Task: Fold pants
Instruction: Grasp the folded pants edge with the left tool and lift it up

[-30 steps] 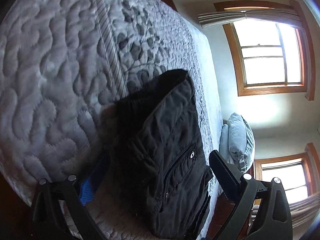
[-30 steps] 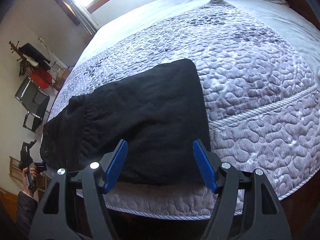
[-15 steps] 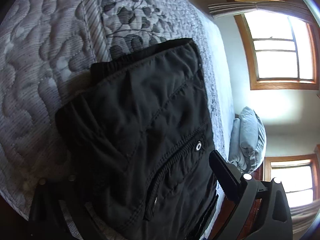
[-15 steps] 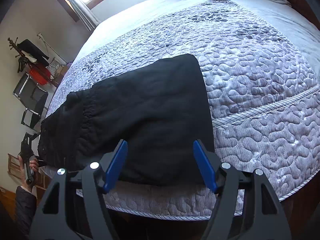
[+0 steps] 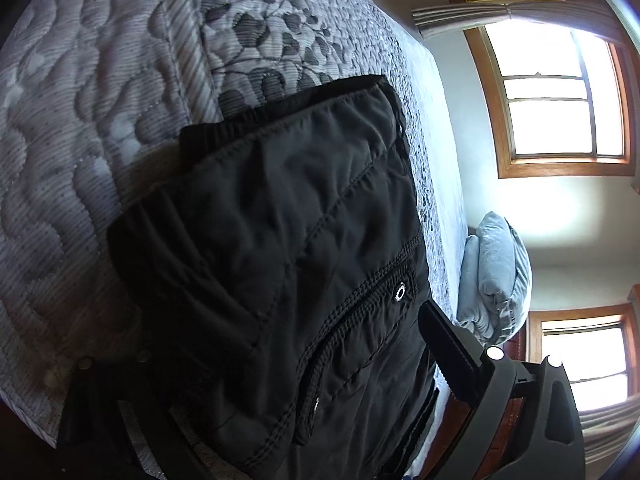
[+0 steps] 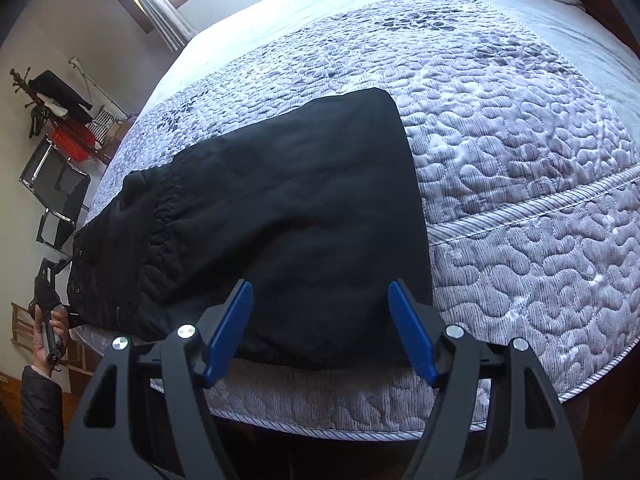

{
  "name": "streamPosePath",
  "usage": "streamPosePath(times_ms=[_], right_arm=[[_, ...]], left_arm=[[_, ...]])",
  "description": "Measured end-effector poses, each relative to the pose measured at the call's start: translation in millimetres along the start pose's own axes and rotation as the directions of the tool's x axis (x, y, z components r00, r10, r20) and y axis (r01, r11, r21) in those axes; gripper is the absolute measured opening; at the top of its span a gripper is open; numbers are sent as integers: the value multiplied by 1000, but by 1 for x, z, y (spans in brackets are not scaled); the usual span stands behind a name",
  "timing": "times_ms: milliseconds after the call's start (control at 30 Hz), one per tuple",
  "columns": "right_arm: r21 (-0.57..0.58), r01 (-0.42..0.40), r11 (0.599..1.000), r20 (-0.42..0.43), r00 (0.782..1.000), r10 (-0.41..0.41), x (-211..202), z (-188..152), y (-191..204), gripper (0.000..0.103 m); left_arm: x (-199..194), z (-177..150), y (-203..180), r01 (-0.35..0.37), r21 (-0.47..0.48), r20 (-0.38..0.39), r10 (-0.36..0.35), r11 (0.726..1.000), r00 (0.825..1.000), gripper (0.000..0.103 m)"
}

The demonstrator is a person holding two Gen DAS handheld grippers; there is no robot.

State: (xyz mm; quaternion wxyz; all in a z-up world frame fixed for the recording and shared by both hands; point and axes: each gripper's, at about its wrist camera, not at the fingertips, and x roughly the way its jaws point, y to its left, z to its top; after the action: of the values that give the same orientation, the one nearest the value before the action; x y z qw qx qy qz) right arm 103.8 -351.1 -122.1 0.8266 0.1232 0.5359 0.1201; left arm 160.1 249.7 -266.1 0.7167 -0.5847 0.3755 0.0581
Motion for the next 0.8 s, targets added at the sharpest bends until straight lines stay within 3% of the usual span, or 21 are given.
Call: streamPosePath(times_ms=[67, 133, 333, 567, 800], right_arm=[[-12, 8, 1000, 0, 1000, -8, 0, 0, 2, 70], [-21, 15, 1000, 1, 1000, -15, 0, 0, 3, 71], [-11, 25, 1000, -8, 1000, -25, 2, -1, 0, 72], [-13, 31, 999, -8, 999, -31, 2, -3, -1, 72], [6, 29, 1000, -2, 1000, -29, 2, -3, -6, 73]], left_arm=[[-1, -4, -9, -18, -3, 29, 18, 1000, 999, 90], [-2, -9, -11, -77, -32, 50, 79, 997, 996, 50], [-8, -21, -3, -3, -102, 91, 12, 995, 996, 25], [-20, -38, -39, 68, 57, 135, -76, 996, 988, 16], [-25, -59, -117, 102, 304, 122, -145, 947, 982, 14]])
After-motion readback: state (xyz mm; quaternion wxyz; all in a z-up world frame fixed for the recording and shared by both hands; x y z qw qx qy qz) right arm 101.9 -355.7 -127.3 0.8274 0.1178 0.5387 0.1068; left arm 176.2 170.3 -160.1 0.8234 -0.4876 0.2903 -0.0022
